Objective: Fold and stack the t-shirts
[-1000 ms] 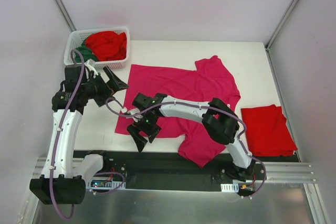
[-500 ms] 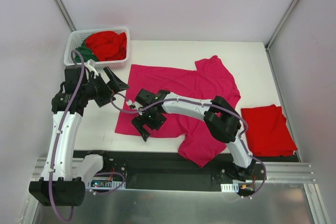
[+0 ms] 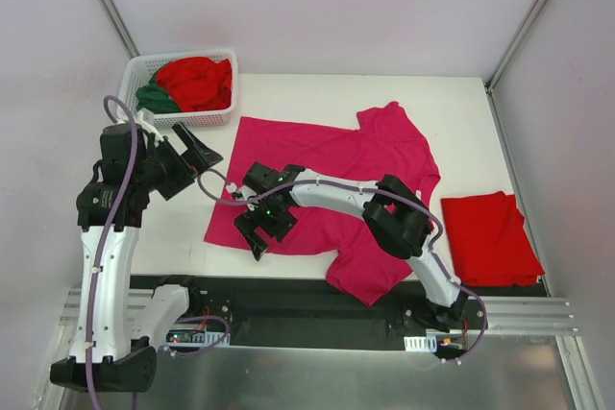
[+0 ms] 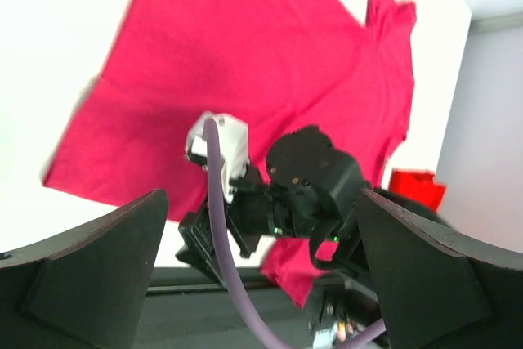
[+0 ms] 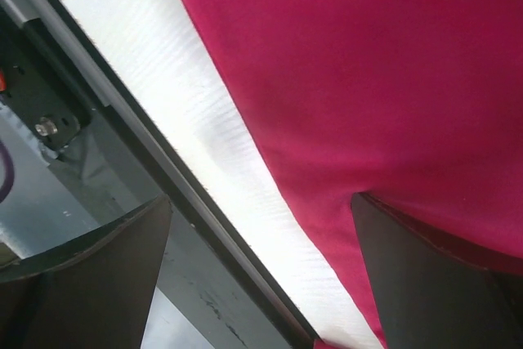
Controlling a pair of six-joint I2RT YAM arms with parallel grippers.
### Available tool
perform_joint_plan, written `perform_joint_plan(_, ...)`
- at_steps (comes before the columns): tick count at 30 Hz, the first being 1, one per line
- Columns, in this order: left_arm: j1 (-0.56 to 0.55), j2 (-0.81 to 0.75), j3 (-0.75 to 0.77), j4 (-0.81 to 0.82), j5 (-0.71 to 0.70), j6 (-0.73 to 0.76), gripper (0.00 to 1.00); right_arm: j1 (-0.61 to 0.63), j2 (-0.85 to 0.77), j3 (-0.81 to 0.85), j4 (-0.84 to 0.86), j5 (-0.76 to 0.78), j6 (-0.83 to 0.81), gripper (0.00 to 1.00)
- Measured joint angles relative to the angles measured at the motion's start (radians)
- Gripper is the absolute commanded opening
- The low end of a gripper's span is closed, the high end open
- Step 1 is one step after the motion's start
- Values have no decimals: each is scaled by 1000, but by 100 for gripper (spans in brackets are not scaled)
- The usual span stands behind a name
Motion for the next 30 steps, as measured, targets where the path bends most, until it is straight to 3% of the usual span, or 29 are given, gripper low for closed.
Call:
perform_joint_plan(7,0,-27,154,-70,-151,3,99,29,15,9,19,-81,7,96)
perform_joint_plan(16,0,-34,112,-96,-182,3,99,39,-39,-50,-5,-76,31,96)
perform_joint_plan(23,0,-29,25,-82,-166,-1,99,-196,-285,-77,-103,93,76,96)
perform_joint_plan(27,0,-26,13,-63,-153,-3,99,-388,-448,-180,-126,201,74,96)
perform_joint_plan(30,0,-25,13,-48,-145,-3,99,-483,-469,-262,-145,241,73,96)
